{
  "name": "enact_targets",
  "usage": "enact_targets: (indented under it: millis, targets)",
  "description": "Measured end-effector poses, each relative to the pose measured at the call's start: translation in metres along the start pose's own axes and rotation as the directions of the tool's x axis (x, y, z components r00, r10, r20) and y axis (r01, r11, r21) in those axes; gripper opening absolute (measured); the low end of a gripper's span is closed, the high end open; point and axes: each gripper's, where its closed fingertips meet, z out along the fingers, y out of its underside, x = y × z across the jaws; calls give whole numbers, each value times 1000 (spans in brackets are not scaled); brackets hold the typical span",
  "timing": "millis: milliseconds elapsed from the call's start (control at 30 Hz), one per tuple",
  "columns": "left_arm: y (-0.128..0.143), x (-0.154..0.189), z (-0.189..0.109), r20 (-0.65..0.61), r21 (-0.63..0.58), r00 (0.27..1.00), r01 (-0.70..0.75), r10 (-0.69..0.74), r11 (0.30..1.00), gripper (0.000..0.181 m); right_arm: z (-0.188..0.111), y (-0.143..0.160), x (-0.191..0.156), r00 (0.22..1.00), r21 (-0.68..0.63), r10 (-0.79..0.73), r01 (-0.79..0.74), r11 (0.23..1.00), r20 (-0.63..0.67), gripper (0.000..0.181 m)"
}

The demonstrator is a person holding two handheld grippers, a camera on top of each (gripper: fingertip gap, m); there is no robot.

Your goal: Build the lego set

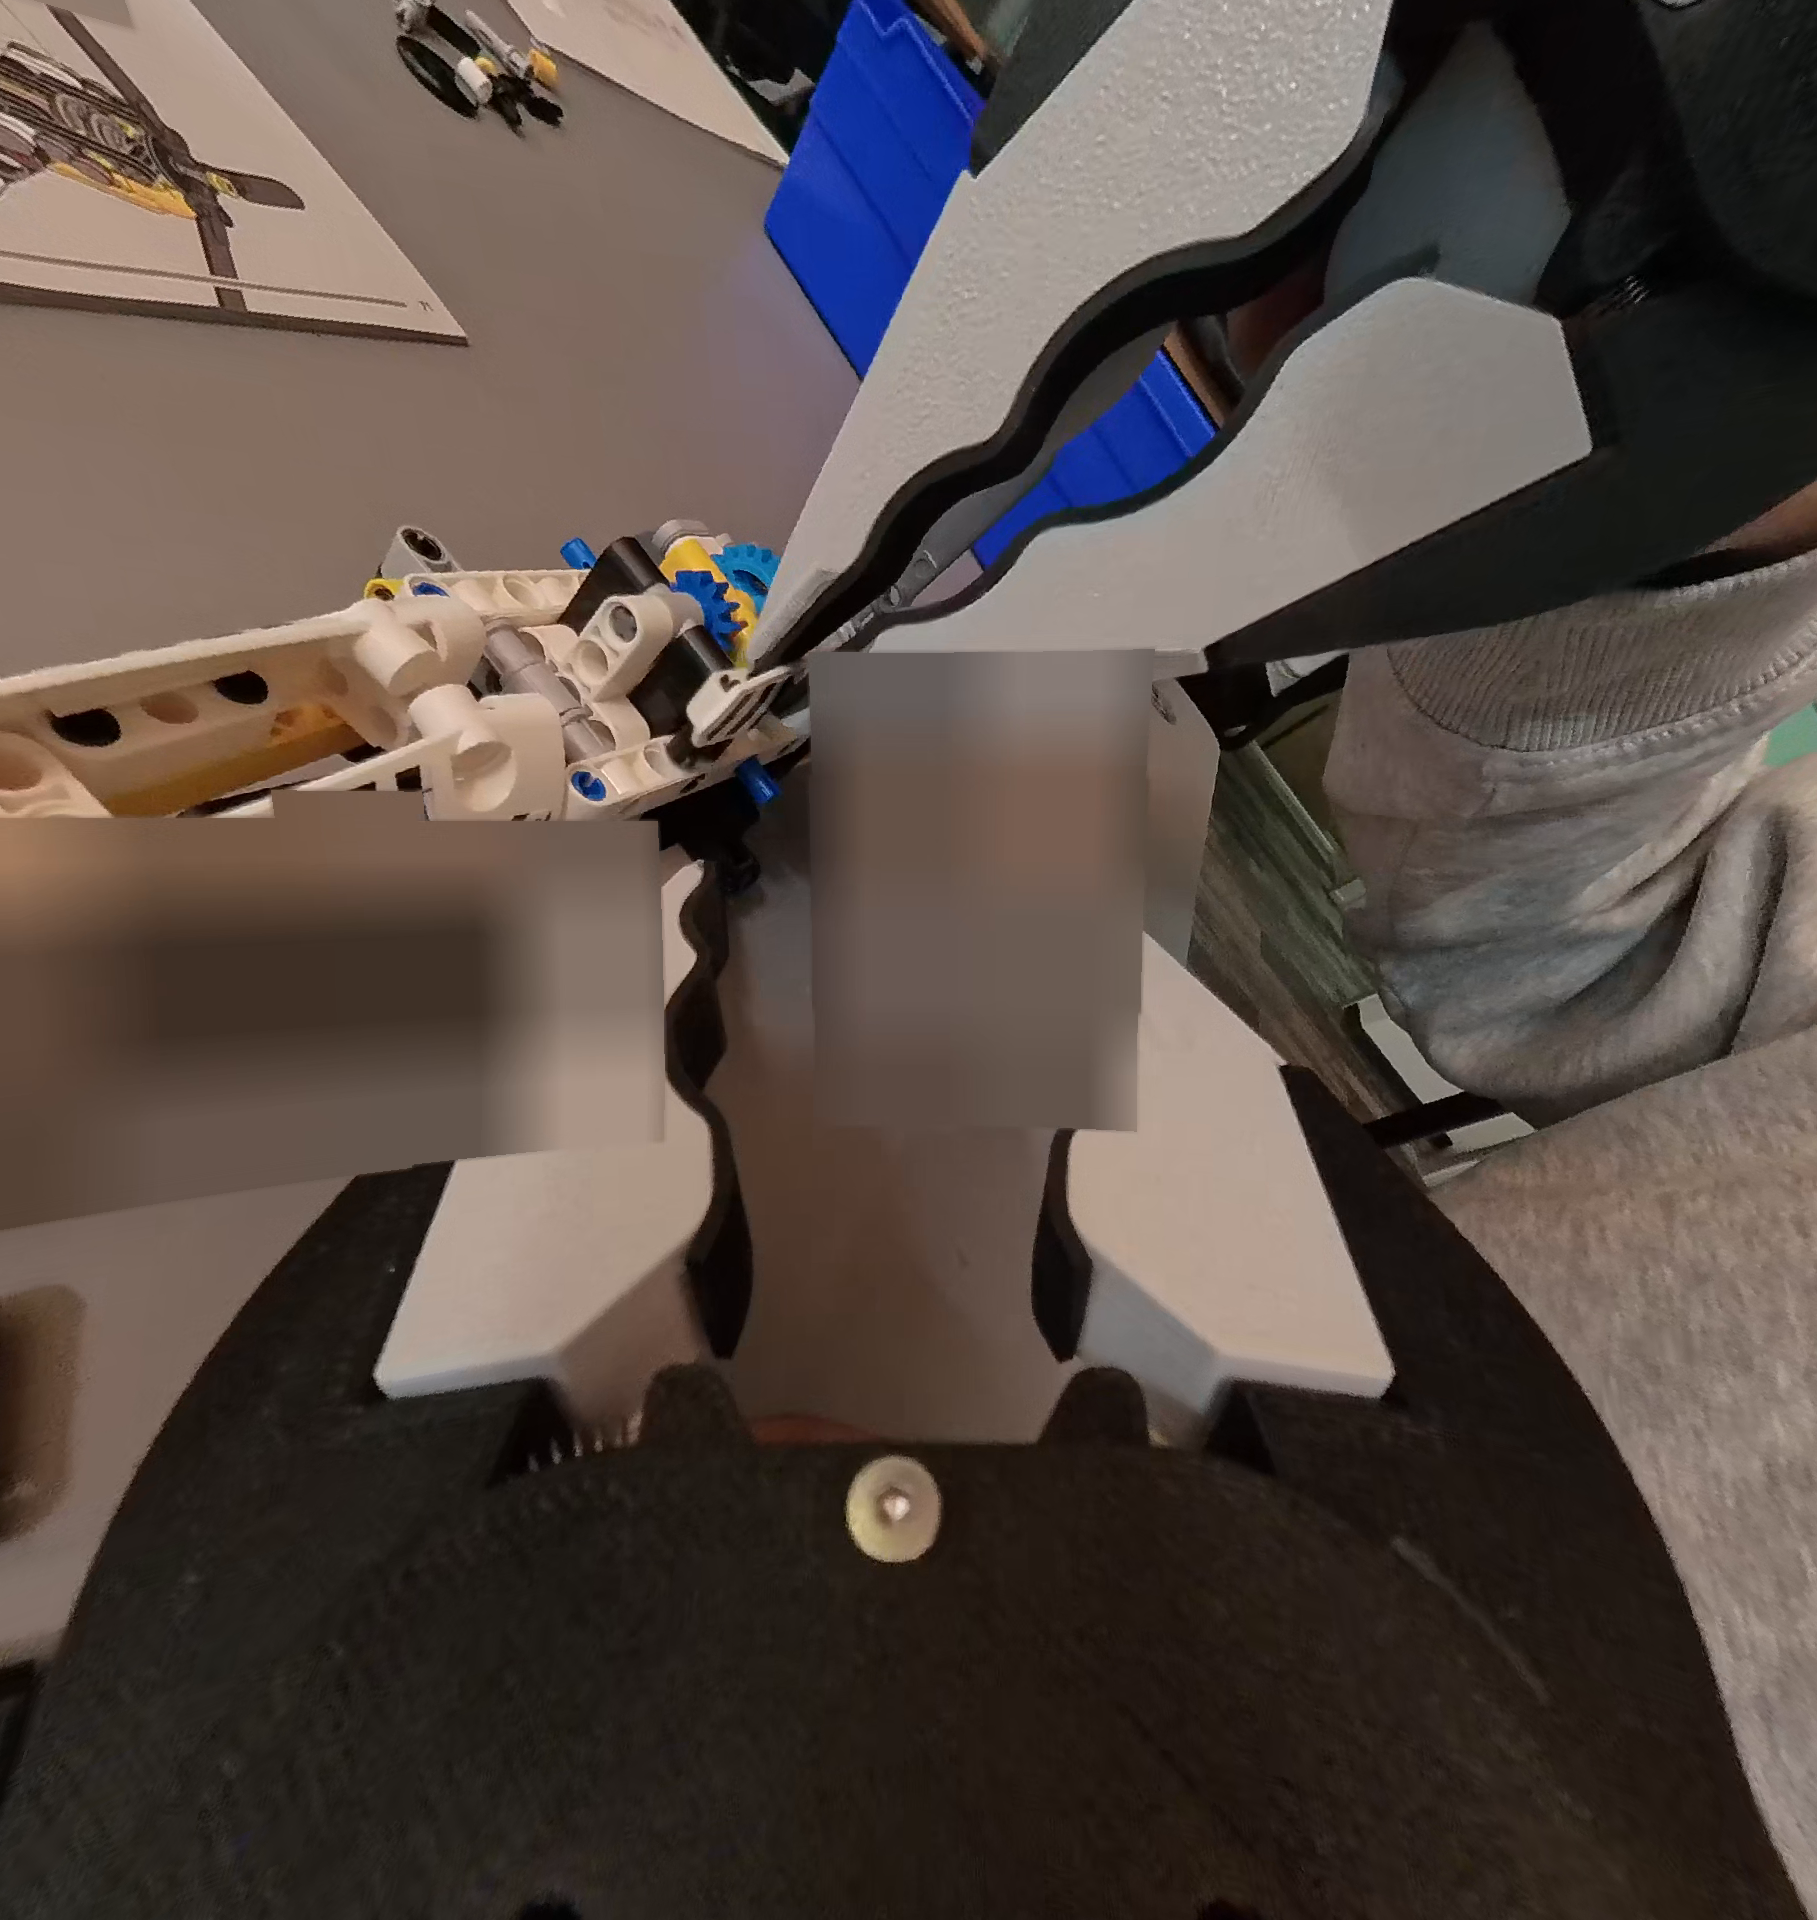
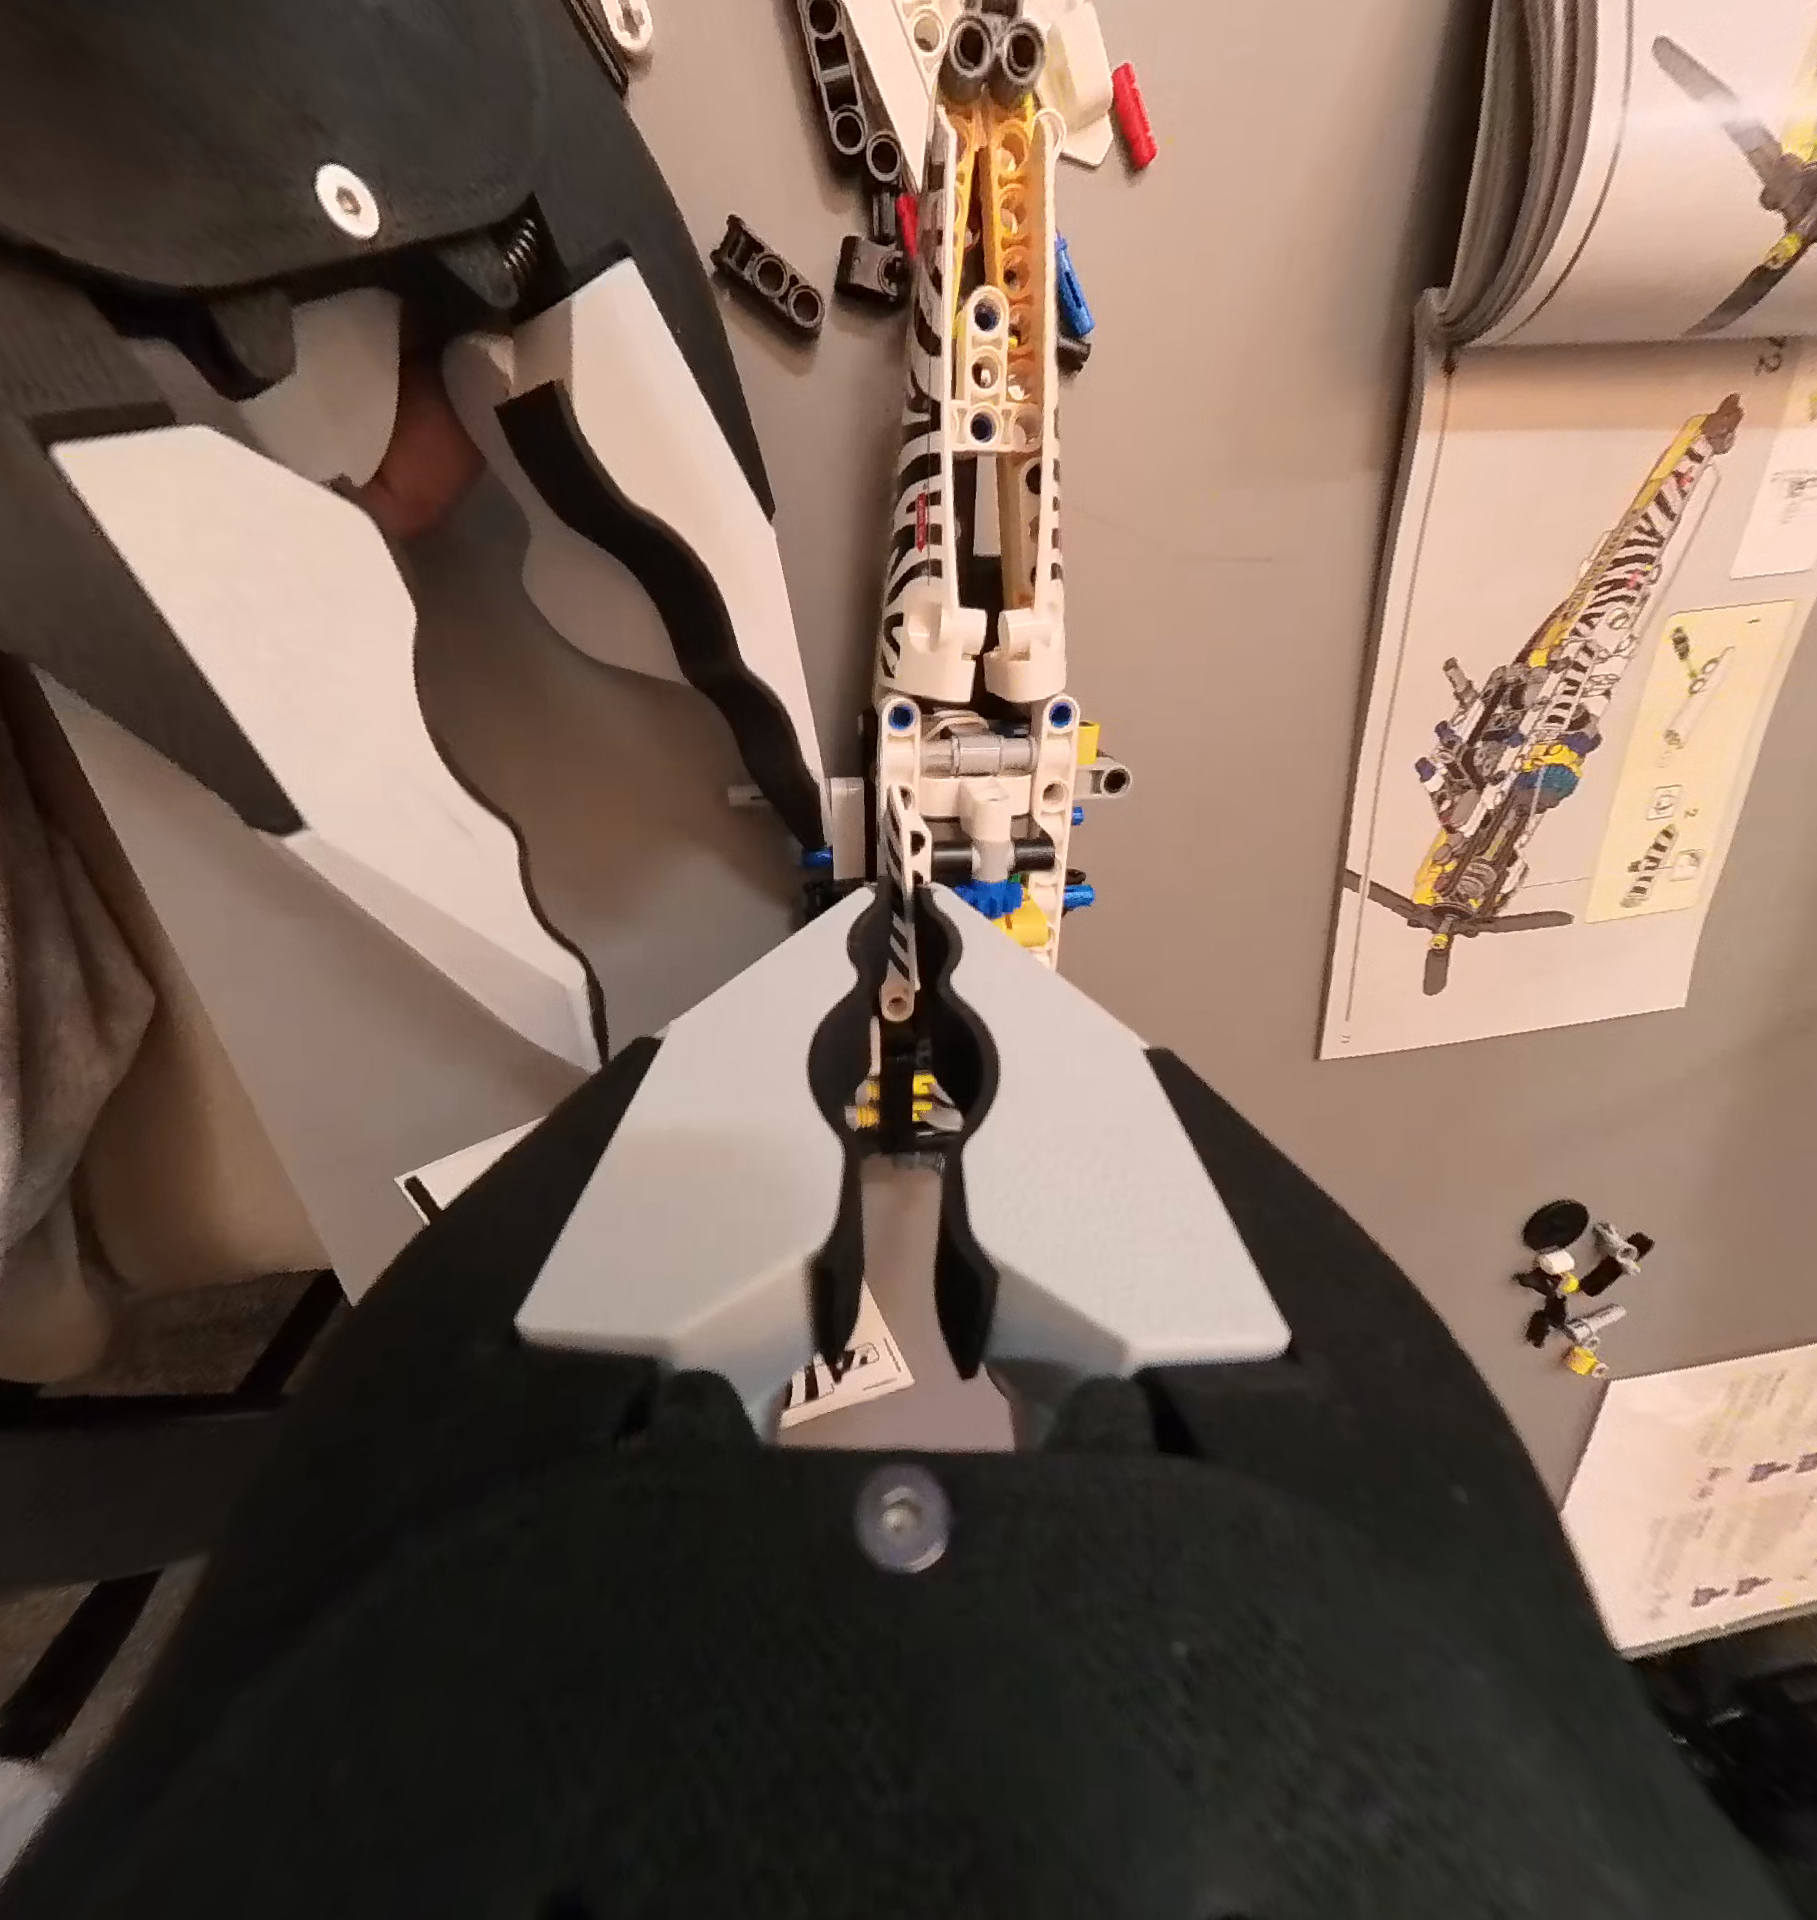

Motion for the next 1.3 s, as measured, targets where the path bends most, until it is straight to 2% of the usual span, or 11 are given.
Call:
enact_targets:
  millis: [100,367,533,633,733,833,967,1167,1200,1300]
  targets:
    - [0,0,0,-4,4,1000,2,-2,1000,62,-4,2,1,1000,32,22,-22,999,0,2]
    - [0,1,-1,-9,4,1000,7,-7,1000,62,-29,7,3,992,220,119,-110,969,-29,1]
    - [-1,1,-1,-14,7,1000,8,-7,1000,62,-46,9,0,982,368,185,-164,915,-22,1]
    - [-1,2,-2,-20,13,1000,10,-10,1000,62,-54,7,-5,974,476,227,-206,855,12,1]
    - [-2,3,-2,-28,18,1000,6,-5,1000,62,-63,3,-15,960,598,268,-260,758,78,2]
    - [-3,6,-4,-39,35,999,-3,5,999,62,-72,-3,-30,939,722,296,-329,609,178,2]
    - [-6,8,-6,-49,57,999,-16,19,998,55,-71,1,-41,892,803,351,-422,421,284,2]
    - [-6,17,-8,-91,70,995,-42,48,997,33,-71,16,-47,768,794,345,-600,94,540,1]
    - [-7,17,-8,-95,72,994,-44,51,996,31,-69,17,-50,741,766,315,-640,65,593,0]
    - [-7,19,-8,-99,77,993,-52,59,996,25,-57,16,-55,692,706,258,-706,53,674,0]
